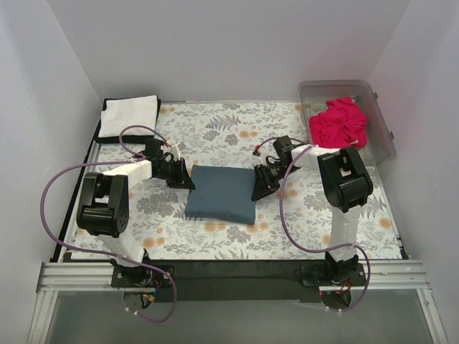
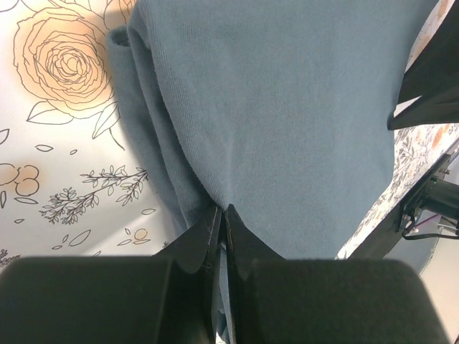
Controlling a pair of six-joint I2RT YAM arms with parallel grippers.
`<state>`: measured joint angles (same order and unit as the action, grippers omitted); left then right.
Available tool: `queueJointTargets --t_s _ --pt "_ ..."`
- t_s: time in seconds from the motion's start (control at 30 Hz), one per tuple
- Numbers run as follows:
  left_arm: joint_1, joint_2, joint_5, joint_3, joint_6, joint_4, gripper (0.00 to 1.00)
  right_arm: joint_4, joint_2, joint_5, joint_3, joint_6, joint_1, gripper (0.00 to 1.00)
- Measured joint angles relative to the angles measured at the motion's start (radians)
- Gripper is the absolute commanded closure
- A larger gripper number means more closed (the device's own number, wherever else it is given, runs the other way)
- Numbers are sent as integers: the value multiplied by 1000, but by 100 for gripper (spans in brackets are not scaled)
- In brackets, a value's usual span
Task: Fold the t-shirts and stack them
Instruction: Fold the tshirt
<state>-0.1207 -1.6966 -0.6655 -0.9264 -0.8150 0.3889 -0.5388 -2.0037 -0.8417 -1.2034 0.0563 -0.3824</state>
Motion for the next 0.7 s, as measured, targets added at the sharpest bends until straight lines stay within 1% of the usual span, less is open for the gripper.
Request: queueJointTargets --t_s 0.07,0.1,0.17,0.2,0.37,0.5,0.7 --pt "0 0 0 0 0 0 100 0 -8 -3 -2 -2 -6 70" --pt "0 0 0 0 0 0 100 0 -8 -3 -4 -2 -9 81" --pt "0 0 1 0 0 0 100 0 -8 -3 -9 0 -13 94" --pt "0 0 2 0 0 0 100 1 -8 -3 -12 -3 -13 99" --pt "3 0 34 0 2 7 100 -3 -6 16 -12 2 -11 99" --pt "25 0 56 0 15 18 100 -11 0 50 -14 15 7 99" --pt "35 -51 33 0 34 11 100 -13 0 76 -55 45 27 99"
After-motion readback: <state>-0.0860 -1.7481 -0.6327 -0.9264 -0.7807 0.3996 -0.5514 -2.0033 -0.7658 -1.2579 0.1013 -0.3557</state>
